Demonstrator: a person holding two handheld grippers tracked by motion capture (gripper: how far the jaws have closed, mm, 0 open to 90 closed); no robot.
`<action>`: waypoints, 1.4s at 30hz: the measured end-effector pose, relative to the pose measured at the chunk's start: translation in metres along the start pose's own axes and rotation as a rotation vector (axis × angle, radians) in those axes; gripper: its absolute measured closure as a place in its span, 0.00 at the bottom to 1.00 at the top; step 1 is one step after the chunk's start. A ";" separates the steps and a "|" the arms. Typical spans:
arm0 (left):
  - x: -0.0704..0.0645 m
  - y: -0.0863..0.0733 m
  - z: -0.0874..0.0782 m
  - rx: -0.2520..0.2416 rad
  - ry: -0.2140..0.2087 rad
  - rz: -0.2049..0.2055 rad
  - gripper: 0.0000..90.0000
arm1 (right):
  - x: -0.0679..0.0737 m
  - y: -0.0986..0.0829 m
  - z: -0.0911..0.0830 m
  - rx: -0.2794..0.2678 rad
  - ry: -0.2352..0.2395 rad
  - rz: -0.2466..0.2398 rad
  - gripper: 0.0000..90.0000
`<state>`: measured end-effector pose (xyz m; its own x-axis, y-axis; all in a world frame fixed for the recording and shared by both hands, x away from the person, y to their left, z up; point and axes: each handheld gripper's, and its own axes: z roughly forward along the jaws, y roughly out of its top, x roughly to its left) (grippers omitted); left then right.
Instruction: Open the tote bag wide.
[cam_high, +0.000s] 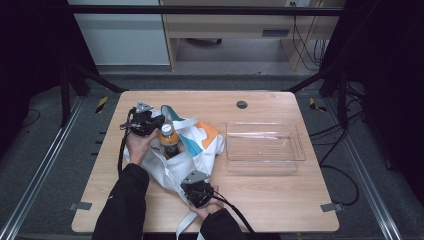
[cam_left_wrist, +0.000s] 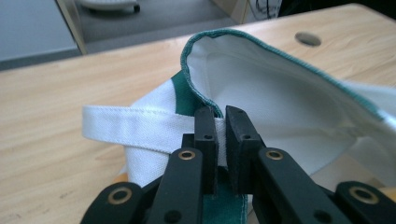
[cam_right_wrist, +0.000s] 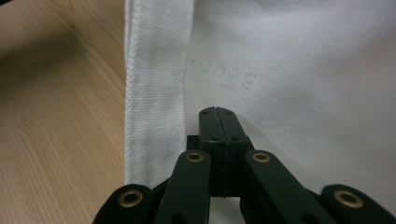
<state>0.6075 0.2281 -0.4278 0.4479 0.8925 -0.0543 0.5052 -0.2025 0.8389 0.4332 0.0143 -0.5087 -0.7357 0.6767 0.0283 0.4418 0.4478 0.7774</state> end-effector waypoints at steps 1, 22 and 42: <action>0.000 0.000 0.000 0.000 0.000 0.000 0.93 | 0.000 0.000 0.000 0.000 0.000 0.000 1.00; 0.008 -0.025 -0.069 -0.062 0.040 -0.017 0.67 | -0.034 0.037 -0.052 -0.279 -0.116 0.032 0.89; -0.037 -0.081 -0.094 0.012 0.064 -0.046 0.50 | -0.052 0.056 -0.045 -0.266 -0.243 0.009 0.96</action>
<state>0.4810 0.2496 -0.4432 0.3765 0.9246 -0.0574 0.5331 -0.1656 0.8297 0.4732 -0.0225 -0.4388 -0.5746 0.8136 -0.0893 0.2749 0.2946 0.9152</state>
